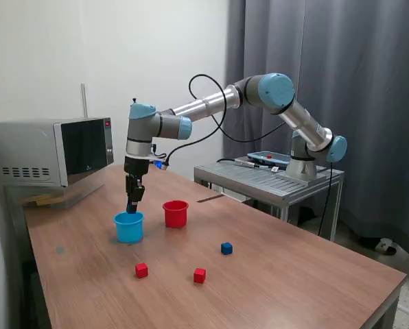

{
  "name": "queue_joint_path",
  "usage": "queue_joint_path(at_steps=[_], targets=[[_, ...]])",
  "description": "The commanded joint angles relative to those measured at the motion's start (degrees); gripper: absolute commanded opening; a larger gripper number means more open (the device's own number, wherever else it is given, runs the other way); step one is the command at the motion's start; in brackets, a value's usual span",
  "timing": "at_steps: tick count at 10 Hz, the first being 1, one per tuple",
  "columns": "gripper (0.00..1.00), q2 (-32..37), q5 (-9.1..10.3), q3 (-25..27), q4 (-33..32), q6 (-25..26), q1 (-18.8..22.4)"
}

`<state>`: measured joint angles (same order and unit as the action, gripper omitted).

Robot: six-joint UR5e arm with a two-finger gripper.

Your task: Place red objects in the red bin, and blue objects in the blue bin.

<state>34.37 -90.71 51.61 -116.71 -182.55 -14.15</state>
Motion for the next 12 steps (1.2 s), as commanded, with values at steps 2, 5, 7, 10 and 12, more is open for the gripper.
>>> queue_joint_path(at_steps=[2,5,7,10,12], targets=[[0.00,0.00,0.01,0.06,-0.01,0.00,-0.09],[1.00,0.00,0.01,0.33,-0.01,0.00,-0.18],[1.00,-0.09,0.01,0.41,-0.01,0.00,-0.09],[1.00,-0.09,-0.08,0.86,-0.01,0.09,-0.18],[1.00,0.52,-0.52,1.90,0.43,1.14,0.61]])
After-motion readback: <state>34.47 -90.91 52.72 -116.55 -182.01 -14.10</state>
